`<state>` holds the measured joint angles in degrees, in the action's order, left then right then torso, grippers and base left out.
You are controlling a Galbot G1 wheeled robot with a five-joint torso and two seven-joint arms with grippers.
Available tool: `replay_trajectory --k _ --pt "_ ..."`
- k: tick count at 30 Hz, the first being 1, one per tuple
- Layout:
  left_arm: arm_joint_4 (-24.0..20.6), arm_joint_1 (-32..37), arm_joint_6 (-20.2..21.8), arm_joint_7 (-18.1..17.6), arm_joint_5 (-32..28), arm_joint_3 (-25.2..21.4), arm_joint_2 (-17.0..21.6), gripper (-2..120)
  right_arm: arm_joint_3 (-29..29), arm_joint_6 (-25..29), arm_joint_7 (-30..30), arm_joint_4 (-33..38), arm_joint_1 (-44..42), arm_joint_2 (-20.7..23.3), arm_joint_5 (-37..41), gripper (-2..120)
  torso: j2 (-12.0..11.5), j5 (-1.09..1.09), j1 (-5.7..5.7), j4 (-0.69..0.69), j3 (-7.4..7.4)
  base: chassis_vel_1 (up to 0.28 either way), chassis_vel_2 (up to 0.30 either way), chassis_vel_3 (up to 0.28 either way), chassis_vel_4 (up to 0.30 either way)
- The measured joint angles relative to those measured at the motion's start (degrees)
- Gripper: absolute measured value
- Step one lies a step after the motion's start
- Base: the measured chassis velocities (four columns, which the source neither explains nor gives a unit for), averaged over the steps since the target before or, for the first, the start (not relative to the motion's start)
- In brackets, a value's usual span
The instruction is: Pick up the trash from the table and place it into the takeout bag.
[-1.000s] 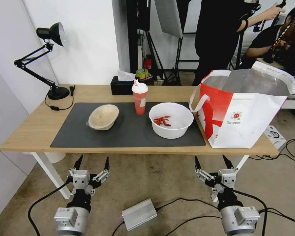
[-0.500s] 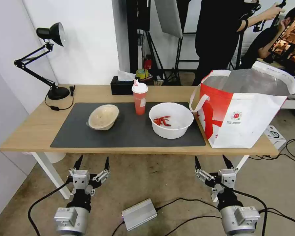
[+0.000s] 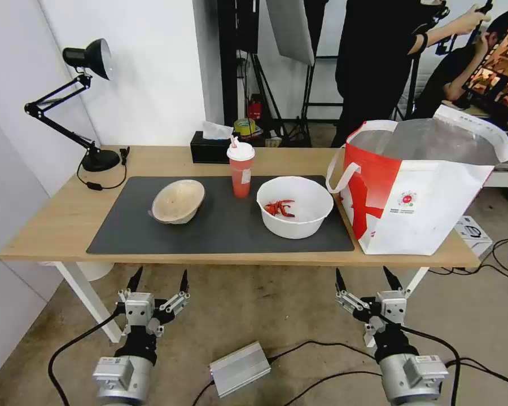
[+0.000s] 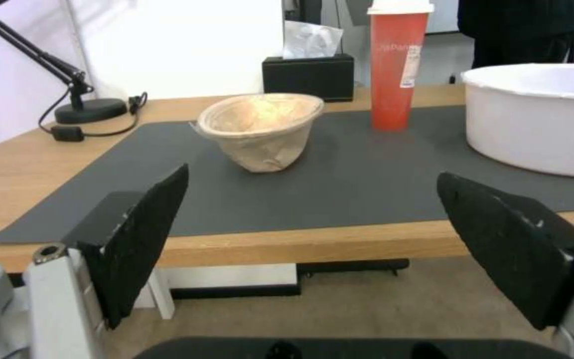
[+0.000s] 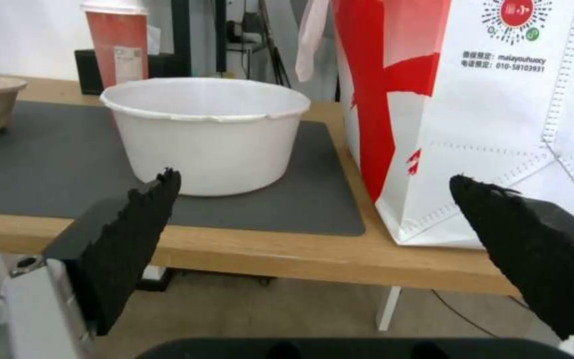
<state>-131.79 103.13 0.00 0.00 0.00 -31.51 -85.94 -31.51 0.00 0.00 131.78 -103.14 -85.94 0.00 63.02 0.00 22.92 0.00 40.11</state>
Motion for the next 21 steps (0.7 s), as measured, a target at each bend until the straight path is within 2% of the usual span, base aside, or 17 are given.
replay_trajectory --k 21 --pt "0.0 0.0 0.0 0.0 0.0 0.0 0.0 100 0.0 -0.1 0.0 0.1 0.0 0.0 0.0 100 0.0 0.0 0.0 0.0 0.0 0.0 0.0 0.0 0.0"
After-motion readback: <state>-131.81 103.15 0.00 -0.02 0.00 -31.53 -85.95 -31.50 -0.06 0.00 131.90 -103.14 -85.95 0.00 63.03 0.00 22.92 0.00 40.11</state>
